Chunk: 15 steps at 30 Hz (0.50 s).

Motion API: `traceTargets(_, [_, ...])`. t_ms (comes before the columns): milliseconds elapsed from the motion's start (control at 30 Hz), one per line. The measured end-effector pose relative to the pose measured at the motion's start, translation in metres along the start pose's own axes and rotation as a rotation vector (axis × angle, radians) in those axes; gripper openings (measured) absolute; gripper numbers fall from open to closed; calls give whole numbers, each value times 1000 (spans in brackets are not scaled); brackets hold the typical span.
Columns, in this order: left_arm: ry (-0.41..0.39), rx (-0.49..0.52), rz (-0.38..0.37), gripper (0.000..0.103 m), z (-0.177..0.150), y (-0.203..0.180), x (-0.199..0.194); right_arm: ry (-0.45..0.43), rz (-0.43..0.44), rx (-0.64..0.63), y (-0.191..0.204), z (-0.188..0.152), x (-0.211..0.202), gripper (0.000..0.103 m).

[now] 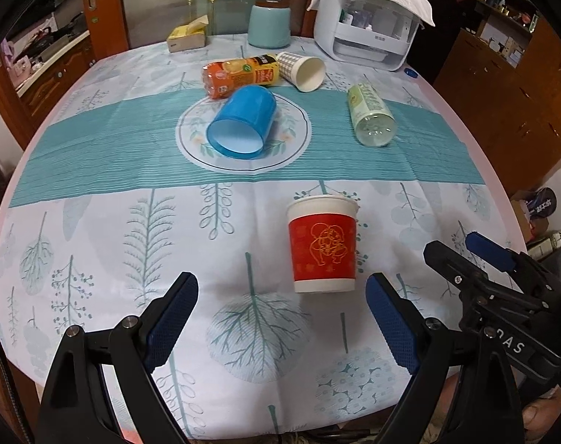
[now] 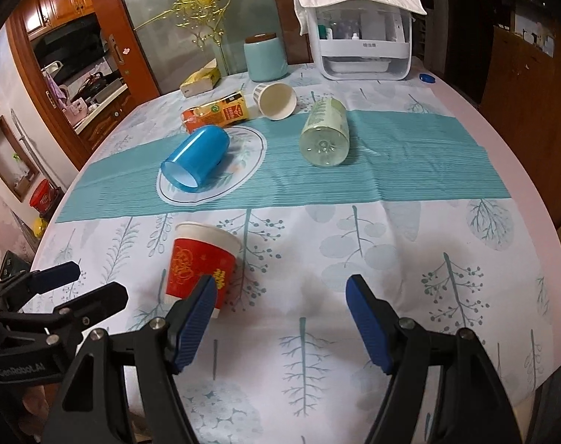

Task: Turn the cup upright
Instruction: 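Lower the upright red cup onto the tablecloth with the right gripper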

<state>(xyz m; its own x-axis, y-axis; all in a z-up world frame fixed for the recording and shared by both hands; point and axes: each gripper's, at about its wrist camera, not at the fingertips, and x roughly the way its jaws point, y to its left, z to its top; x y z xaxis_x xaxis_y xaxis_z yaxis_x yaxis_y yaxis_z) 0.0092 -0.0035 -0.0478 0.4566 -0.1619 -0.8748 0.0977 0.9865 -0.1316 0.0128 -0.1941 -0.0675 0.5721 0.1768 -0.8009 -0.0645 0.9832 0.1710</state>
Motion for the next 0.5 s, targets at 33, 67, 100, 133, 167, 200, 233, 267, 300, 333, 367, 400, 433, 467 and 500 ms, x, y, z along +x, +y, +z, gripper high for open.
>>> traceTargets(33, [6,0,-6,91,1,0,3,1,-8,-2,-2,0,2,73])
traceTargets(67, [13,-1,-11,91,3,-1,6,3,-13,-5,-3,0,3,73])
traceTargets(100, [18,-2,-16,91,4,-1,9,6,-17,-8,-4,0,5,73])
traceTargets(133, [21,-3,-22,91,5,-2,11,9,-20,-7,-6,-1,8,73])
traceTargets(167, [26,-4,-30,91,7,-3,14,11,-21,-7,-7,-1,9,73])
traceTargets(200, [28,-3,-37,91,8,-3,17,15,-20,-9,-8,-1,11,73])
traceTargets(233, [30,-3,-42,91,9,-4,19,16,-19,-13,-9,-2,13,73])
traceTargets(267, [33,-4,-46,91,10,-5,22,16,-20,-17,-9,-2,14,73])
traceTargets(300, [39,-3,-49,91,11,-6,25,16,-25,-25,-9,-2,16,73])
traceTargets(333, [46,-2,-53,91,13,-7,29,19,-29,-28,-9,-2,17,73])
traceTargets(367, [52,-2,-58,91,14,-8,33,24,-30,-30,-10,-2,20,73])
traceTargets(400, [55,-2,-60,91,15,-8,35,26,-27,-29,-11,-2,21,73])
traceTargets(433, [62,-1,-64,91,16,-9,38,26,-26,-30,-13,-2,22,73])
traceTargets(467, [71,-1,-67,91,18,-9,43,26,-29,-31,-13,-1,23,73])
traceTargets(500, [80,-3,-71,91,20,-10,47,25,-32,-32,-14,-1,24,73])
